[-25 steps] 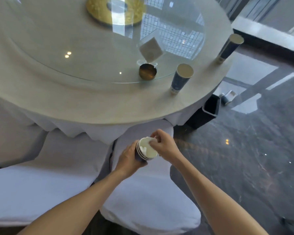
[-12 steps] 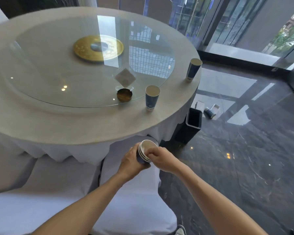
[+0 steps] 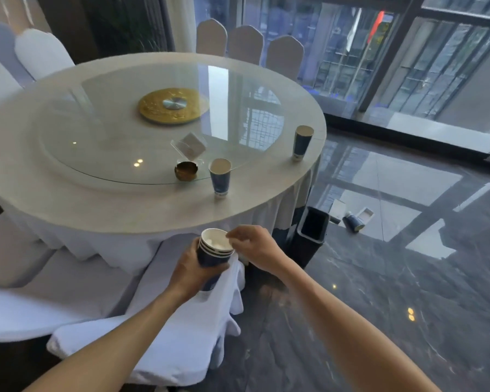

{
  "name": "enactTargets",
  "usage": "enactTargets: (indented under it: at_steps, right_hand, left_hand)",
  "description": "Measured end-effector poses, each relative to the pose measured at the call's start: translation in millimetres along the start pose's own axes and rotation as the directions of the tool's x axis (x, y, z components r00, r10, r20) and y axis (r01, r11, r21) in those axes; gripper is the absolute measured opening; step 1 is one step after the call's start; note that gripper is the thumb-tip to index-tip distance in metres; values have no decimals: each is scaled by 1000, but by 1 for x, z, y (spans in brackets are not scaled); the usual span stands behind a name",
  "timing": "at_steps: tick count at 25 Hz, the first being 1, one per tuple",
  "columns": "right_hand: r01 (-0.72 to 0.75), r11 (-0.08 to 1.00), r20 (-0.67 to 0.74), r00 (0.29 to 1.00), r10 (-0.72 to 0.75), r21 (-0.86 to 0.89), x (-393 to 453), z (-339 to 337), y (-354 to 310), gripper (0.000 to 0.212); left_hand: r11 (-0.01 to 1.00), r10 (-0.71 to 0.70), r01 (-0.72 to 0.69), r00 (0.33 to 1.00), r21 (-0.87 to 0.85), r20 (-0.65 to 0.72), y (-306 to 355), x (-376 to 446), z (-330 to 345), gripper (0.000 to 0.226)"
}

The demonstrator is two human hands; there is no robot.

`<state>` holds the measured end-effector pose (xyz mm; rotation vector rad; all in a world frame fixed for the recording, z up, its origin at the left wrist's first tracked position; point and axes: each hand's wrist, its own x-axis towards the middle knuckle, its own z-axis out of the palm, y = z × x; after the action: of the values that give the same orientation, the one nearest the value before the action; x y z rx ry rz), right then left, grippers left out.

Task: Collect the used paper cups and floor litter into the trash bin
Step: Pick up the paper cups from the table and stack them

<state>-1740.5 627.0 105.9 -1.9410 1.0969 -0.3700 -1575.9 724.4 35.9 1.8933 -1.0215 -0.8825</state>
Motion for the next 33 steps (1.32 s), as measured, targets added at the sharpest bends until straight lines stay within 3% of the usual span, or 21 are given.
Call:
enactTargets:
  at_steps: [3,7,11,20,25,29,33]
  right_hand:
    - [22,1000,-5,1000,-22,13,9,-29,3,30]
    - [48,997,-15,999,-49,-54,36,-53,3,60]
    - [166,884,104,986,-134,-437,72,-61,-6,85]
    - [242,762,212,967,-141,-600,248,-59,20,114]
    - [250,705,249,963,-107,-664,342,-47,43,128]
    - [130,862,270,963,9,-490,372,-30,59,130]
    - [23,971,204,979,27,-238,381,-22,75,92]
  left_hand:
    - [995,-47,33,987,-92,-152,15,2,2,75]
    - [992,-71,44,966,-114,-247,24,10,-5,74]
    - [989,-116,82,947,-123,-300,17,34,-9,74]
    - [976,-147,75,919,-202,-365,22,196,-1,83]
    - [968,-214,140,897,-210,-387,31,275,-13,84]
    - [953,-284,210,871,-220,-401,28,302,-11,81]
    - [941,-317,239,871,-240,-375,26,319,-10,83]
